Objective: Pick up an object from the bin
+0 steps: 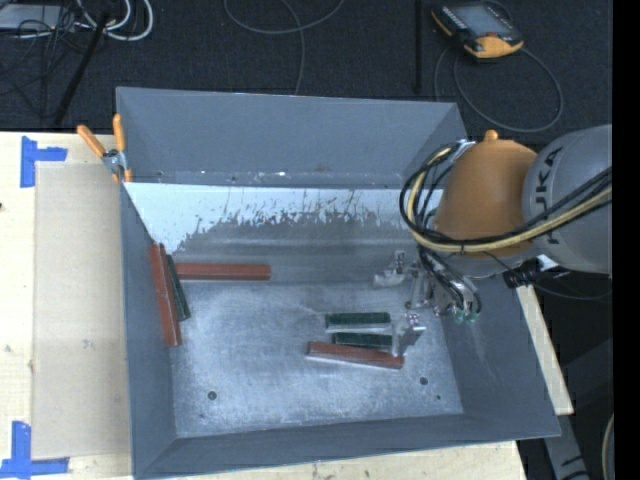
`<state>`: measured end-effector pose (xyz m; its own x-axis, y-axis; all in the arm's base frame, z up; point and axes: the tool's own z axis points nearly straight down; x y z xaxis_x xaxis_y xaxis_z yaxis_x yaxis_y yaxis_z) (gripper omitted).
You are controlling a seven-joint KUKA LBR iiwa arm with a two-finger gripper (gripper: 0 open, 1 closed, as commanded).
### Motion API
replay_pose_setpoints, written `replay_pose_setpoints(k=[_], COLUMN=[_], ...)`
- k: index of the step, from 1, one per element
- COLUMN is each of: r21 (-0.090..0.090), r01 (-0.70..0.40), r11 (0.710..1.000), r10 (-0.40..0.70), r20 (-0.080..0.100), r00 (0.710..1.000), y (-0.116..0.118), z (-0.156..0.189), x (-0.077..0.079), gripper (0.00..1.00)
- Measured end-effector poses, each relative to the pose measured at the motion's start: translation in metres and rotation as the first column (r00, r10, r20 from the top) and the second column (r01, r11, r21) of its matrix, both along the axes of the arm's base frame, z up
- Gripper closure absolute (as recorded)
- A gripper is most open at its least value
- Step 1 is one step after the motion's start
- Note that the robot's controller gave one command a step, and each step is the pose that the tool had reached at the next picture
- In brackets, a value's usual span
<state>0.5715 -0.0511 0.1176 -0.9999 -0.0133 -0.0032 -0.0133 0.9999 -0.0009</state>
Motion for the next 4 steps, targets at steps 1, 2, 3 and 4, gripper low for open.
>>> replay_pose_setpoints(k=[1,2,3,4], r21=[0.002,0.002,-0.001,0.001], r01=[0.003,0.067,0.047,0.096], r11=[1.000,0.998,0.999,0.995], r10=[-0.003,-0.067,-0.047,-0.096], r20=[-0.007,-0.002,0.001,0.023], r00=[1.000,0.998,0.999,0.995], y=[0.015,0.019,0.028,0.030], z=[-0.012,-0.005,-0.045,-0.047], x=[-0.007,-0.008,-0.019,-0.012], gripper=[0.00,0.00,0.00,1.00])
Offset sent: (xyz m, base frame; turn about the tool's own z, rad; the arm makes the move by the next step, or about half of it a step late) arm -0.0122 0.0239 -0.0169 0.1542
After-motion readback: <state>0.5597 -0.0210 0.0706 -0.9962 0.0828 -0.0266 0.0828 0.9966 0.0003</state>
